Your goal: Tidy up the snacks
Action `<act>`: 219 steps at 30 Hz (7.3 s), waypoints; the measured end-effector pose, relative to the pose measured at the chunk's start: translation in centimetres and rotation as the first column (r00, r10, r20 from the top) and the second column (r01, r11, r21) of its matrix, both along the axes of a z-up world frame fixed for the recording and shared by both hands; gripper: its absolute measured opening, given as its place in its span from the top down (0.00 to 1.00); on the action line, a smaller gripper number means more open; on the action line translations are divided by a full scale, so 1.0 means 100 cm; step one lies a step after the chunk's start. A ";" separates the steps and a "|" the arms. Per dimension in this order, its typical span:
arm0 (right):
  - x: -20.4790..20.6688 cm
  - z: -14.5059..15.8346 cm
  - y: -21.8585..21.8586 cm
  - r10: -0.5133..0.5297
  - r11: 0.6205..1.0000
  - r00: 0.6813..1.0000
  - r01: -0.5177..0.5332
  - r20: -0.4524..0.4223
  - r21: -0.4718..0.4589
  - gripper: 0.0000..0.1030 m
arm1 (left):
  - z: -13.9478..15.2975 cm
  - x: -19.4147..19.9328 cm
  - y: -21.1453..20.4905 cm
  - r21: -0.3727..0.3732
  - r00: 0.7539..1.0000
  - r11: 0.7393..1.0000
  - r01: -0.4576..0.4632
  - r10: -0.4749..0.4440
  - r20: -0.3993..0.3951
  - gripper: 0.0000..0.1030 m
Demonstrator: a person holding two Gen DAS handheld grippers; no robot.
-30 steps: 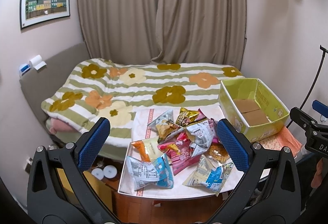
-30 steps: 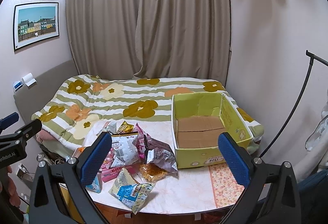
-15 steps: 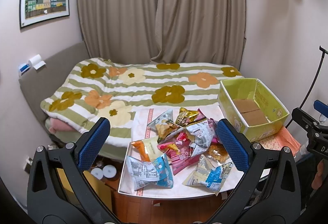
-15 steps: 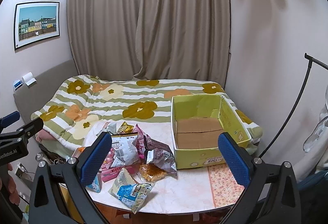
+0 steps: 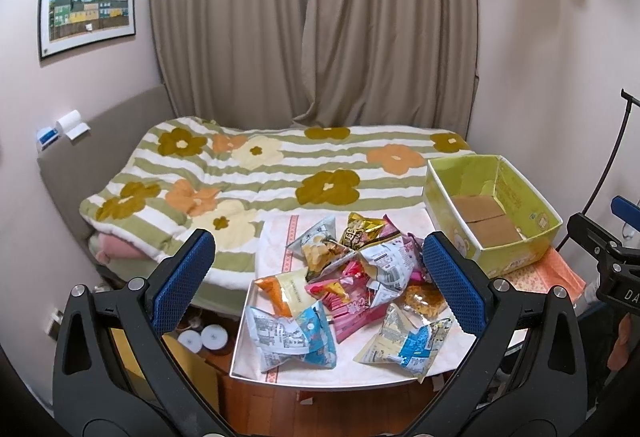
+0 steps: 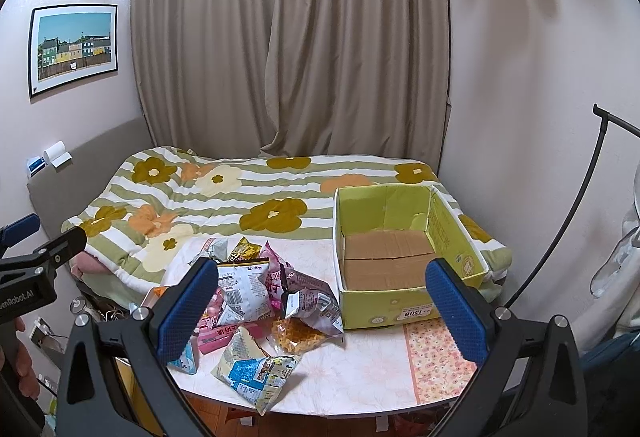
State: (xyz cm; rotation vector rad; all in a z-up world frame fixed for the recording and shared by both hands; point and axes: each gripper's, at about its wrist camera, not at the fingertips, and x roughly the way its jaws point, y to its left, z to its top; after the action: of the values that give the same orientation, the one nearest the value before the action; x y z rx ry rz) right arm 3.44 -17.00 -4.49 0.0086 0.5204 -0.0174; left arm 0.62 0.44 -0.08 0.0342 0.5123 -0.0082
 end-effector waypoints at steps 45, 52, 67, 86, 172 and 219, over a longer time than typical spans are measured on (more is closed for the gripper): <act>0.047 -0.091 -0.007 0.203 0.969 0.944 -0.154 -0.262 0.196 0.00 | -0.089 0.026 0.020 0.085 0.961 0.996 0.027 -0.003 -0.277 0.00; 0.057 -0.155 0.002 0.221 0.945 0.889 -0.094 -0.401 0.314 0.00 | -0.154 0.055 0.030 0.235 0.899 0.932 0.275 -0.163 -0.406 0.00; 0.080 -0.243 0.041 0.276 0.910 0.808 -0.046 -0.520 0.412 0.00 | -0.236 0.099 0.034 0.305 0.746 0.738 0.603 -0.384 -0.545 0.00; 0.097 -0.270 0.036 0.263 0.879 0.814 0.019 -0.518 0.476 0.04 | -0.271 0.138 0.037 0.147 0.616 0.704 0.695 -0.478 -0.627 0.36; 0.206 -0.106 -0.224 0.056 0.956 0.923 0.060 -0.380 0.286 0.13 | -0.121 0.297 -0.244 -0.108 0.824 0.933 0.343 -0.355 -0.442 0.01; 0.134 -0.076 -0.078 0.403 0.889 0.890 -0.325 -0.212 0.323 0.01 | -0.109 0.151 -0.030 -0.097 0.926 0.994 -0.044 0.004 -0.377 0.01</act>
State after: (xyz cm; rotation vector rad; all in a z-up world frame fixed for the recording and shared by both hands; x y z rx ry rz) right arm 16.84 -24.75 -12.10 0.1871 0.7931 0.4357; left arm 15.74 -2.53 -10.98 -0.0778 0.8971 -0.0175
